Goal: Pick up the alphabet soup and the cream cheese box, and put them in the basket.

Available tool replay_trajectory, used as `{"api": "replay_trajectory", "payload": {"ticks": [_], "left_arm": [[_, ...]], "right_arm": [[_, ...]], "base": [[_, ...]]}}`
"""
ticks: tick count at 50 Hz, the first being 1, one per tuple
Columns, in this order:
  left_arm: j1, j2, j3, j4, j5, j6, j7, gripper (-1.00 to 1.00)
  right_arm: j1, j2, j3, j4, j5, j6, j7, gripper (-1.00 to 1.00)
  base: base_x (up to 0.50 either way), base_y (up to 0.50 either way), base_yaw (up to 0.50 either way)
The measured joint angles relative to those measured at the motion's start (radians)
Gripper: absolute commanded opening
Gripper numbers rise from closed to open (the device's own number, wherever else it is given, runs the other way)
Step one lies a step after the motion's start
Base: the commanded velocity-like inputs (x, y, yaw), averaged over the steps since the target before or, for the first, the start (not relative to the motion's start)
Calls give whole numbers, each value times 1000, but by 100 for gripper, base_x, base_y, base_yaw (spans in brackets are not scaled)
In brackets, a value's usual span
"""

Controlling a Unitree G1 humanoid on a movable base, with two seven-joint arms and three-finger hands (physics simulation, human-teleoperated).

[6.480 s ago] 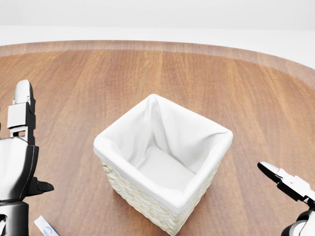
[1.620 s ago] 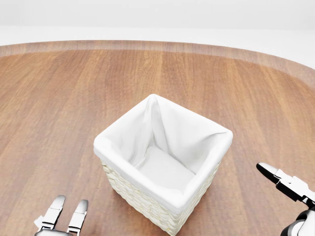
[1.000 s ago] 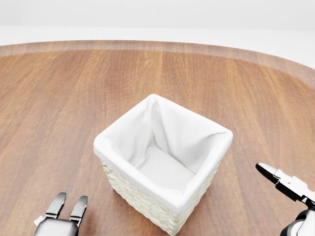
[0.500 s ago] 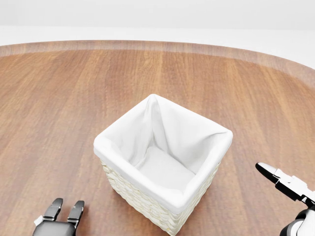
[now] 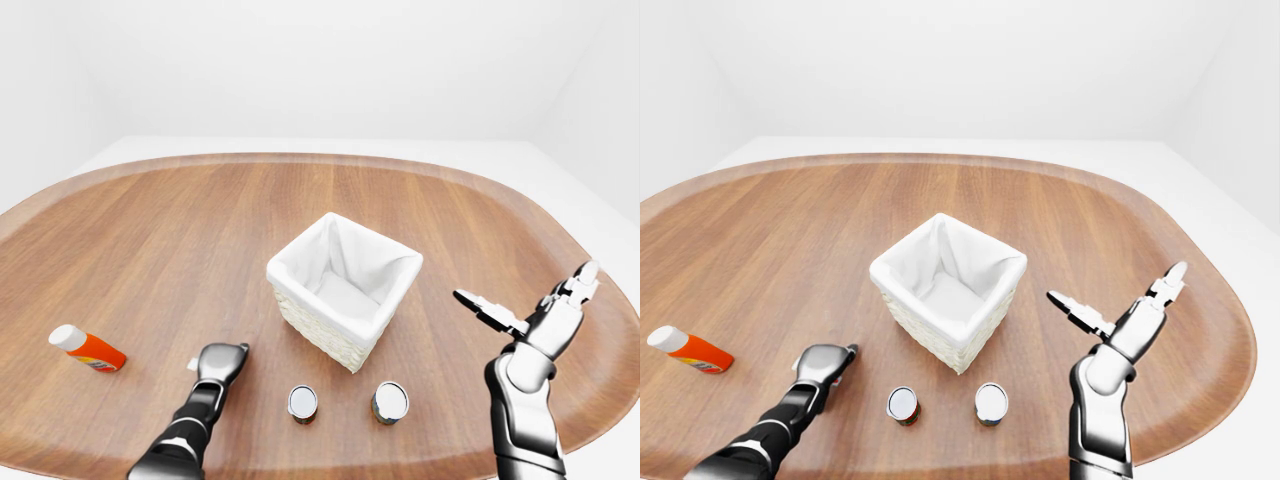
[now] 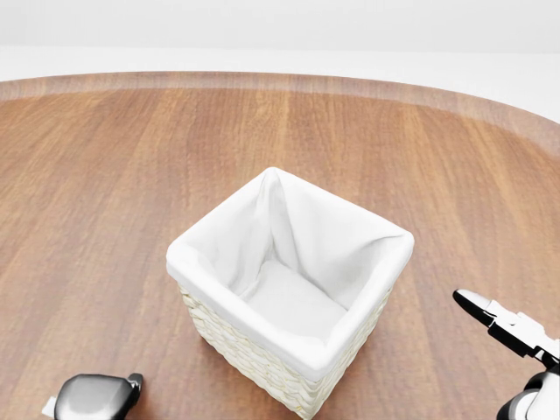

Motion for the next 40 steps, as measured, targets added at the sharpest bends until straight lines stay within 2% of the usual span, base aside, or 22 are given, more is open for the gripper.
{"api": "replay_trajectory", "payload": {"ticks": [24,32,37,40], "left_arm": [[21,28,-10,-42,-60,-33,0,-100],[42,36,-6,-76,-84,-33,0,-100],[70,45,2,-121,-96,-33,0,-100],[119,59,17,-204,-95,-33,0,-100]], "right_arm": [[-3,-2,4,16,-11,-6,0,100],[-8,-5,3,26,-9,-4,0,100],[-9,-6,6,31,-14,-7,0,100],[-10,-7,7,35,-15,-8,0,100]], "base": [[0,0,0],[0,0,0],[0,0,0],[0,0,0]]}}
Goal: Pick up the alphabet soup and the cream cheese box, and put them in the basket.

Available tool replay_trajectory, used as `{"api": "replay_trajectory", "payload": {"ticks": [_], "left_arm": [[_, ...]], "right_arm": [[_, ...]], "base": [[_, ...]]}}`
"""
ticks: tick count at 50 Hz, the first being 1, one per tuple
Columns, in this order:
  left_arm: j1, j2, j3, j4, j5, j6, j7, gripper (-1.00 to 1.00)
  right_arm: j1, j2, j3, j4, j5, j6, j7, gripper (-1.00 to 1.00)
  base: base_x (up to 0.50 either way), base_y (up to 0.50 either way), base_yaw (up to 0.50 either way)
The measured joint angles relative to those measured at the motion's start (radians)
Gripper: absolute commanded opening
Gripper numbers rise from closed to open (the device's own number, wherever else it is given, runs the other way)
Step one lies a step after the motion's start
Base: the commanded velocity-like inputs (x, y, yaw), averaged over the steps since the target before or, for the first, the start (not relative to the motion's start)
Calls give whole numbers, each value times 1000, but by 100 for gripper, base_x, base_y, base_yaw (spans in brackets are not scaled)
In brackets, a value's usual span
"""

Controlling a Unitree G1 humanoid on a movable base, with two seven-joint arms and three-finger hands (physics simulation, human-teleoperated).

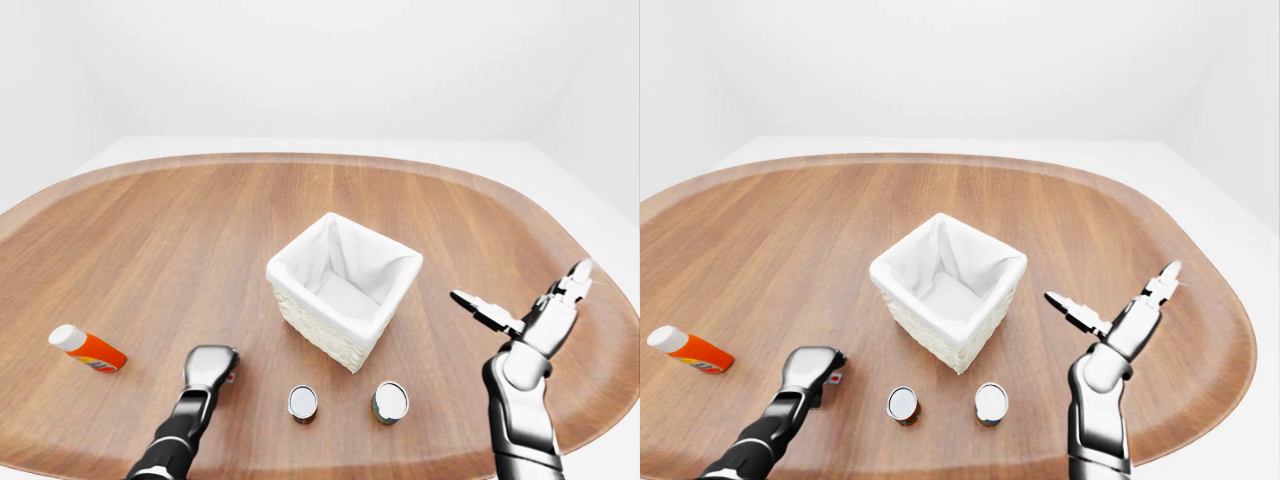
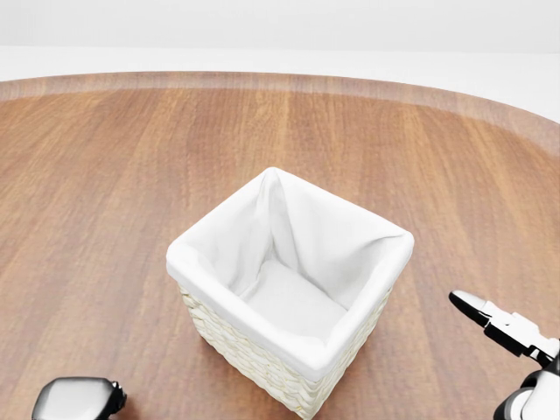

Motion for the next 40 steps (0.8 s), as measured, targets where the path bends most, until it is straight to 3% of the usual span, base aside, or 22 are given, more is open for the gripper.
{"api": "replay_trajectory", "payload": {"ticks": [13,25,31,36,40], "left_arm": [[334,14,139,-474,83,1,0,-100],[458,-22,238,-710,149,6,-14,-100],[479,-44,284,-782,146,32,-16,-100],[477,-66,316,-823,134,96,-6,-100],[474,-79,325,-857,115,133,-4,-100]], "right_arm": [[-3,-2,3,9,-5,0,0,100],[-6,-4,6,18,-11,1,0,100],[-6,-4,7,20,-13,1,0,100],[-5,-3,7,18,-13,2,0,100],[-5,-3,6,17,-12,2,0,100]], "base": [[0,0,0],[0,0,0],[0,0,0],[0,0,0],[0,0,0]]}}
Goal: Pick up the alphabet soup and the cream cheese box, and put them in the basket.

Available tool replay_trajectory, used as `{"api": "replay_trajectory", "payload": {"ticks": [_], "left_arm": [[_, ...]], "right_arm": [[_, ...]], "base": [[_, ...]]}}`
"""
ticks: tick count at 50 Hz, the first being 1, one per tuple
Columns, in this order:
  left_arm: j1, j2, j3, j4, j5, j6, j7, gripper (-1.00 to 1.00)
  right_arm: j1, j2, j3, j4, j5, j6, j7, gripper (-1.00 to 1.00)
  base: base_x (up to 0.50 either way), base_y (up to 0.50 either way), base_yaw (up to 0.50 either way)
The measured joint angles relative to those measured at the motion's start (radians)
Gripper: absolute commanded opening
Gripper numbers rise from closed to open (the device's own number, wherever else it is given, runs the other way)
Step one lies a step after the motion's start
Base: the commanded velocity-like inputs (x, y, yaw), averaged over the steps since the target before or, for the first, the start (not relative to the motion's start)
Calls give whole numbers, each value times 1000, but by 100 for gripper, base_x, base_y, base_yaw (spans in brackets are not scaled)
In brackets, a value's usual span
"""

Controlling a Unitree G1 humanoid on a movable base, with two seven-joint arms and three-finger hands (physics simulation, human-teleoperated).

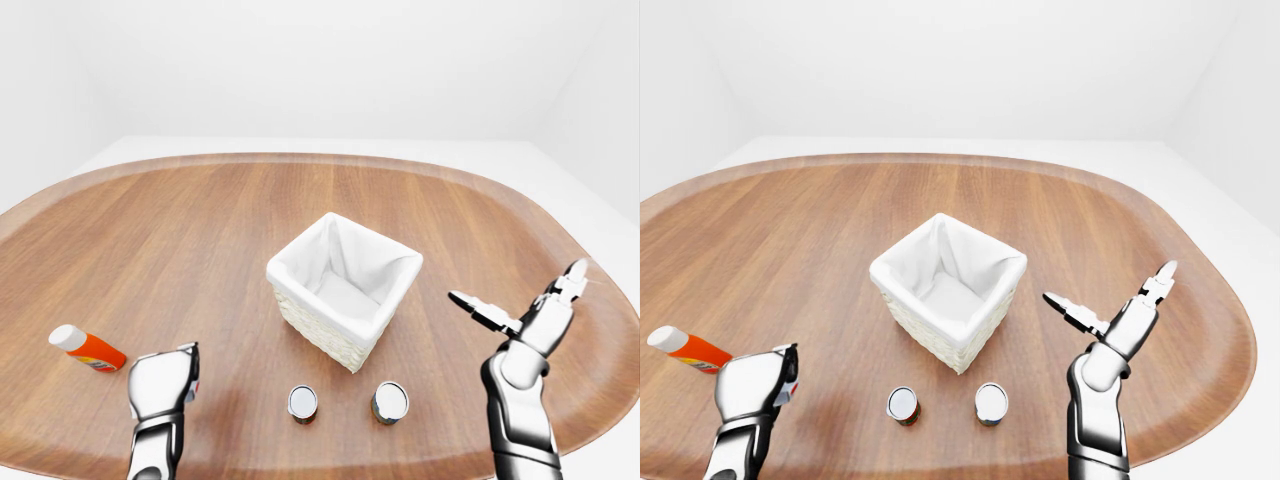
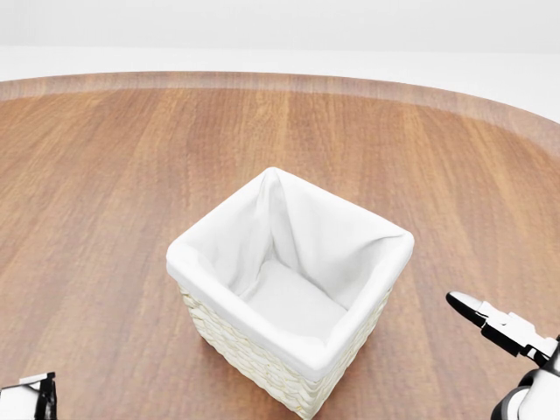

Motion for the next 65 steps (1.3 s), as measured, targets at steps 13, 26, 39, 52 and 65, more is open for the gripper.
{"api": "replay_trajectory", "payload": {"ticks": [13,26,39,52,65], "left_arm": [[6,-64,15,-257,-11,41,-91,-100],[-65,-119,-42,-434,113,41,-238,-100],[-196,-139,-104,-517,218,41,-414,-100],[-325,-155,-134,-609,311,41,-606,-100],[-479,-173,-163,-637,402,41,-764,-100]], "right_arm": [[0,0,-3,-4,9,3,0,100],[-1,0,-6,-8,19,8,0,100],[-1,0,-10,-16,31,12,0,100],[4,2,-11,-28,33,17,0,100],[5,3,-10,-29,31,18,0,100]], "base": [[0,0,0],[0,0,0],[0,0,0],[0,0,0],[0,0,0]]}}
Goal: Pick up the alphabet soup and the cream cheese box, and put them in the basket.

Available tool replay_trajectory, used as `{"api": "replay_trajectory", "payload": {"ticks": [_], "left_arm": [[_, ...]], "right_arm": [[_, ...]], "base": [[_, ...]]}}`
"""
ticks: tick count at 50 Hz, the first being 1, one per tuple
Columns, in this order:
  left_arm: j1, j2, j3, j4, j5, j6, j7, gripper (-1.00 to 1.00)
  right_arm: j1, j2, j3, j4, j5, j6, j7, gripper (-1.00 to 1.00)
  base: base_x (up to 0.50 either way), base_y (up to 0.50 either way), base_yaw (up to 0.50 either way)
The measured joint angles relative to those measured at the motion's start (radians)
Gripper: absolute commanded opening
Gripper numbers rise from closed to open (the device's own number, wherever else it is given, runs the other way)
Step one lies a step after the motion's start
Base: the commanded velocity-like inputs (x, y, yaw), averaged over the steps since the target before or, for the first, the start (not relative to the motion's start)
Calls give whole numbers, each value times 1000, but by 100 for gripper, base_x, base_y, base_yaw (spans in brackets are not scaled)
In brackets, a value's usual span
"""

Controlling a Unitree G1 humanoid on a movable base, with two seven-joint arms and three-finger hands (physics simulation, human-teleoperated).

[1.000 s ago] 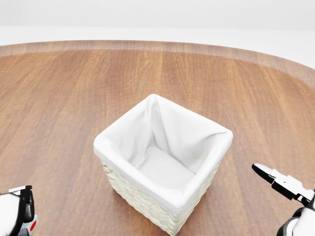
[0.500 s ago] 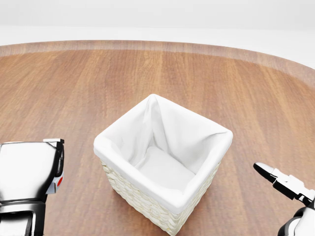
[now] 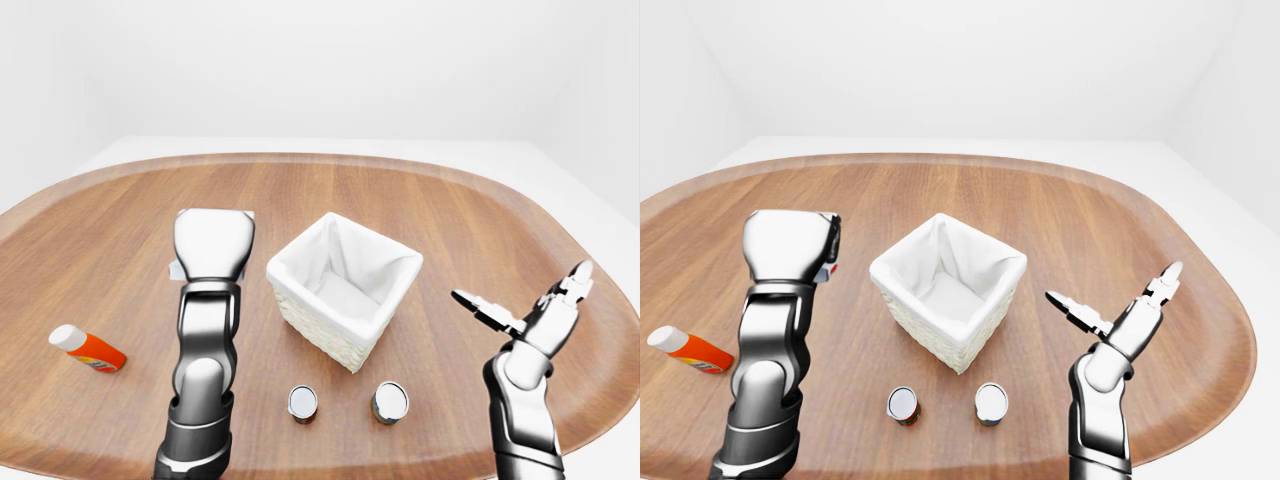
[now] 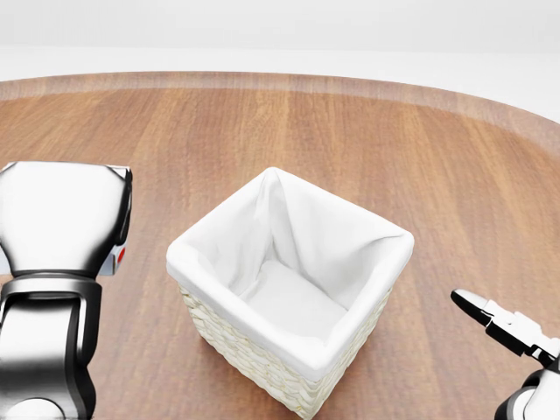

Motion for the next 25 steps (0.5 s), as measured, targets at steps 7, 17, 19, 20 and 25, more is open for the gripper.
{"api": "replay_trajectory", "payload": {"ticks": [7,17,19,20,25], "left_arm": [[-85,-14,-15,21,28,0,-59,-100],[-195,-49,-47,43,69,0,-146,-100],[-214,-57,-53,48,78,0,-160,-100],[-223,-62,-56,50,82,0,-166,-100],[-263,-84,-72,63,102,0,-195,-100]], "right_arm": [[-1,0,-1,1,2,1,0,100],[-4,-2,-3,2,10,4,0,100],[-4,-3,-3,3,12,4,0,100],[-5,-3,-4,3,12,4,0,100],[-4,-3,-4,2,14,5,0,100]], "base": [[0,0,0],[0,0,0],[0,0,0],[0,0,0],[0,0,0]]}}
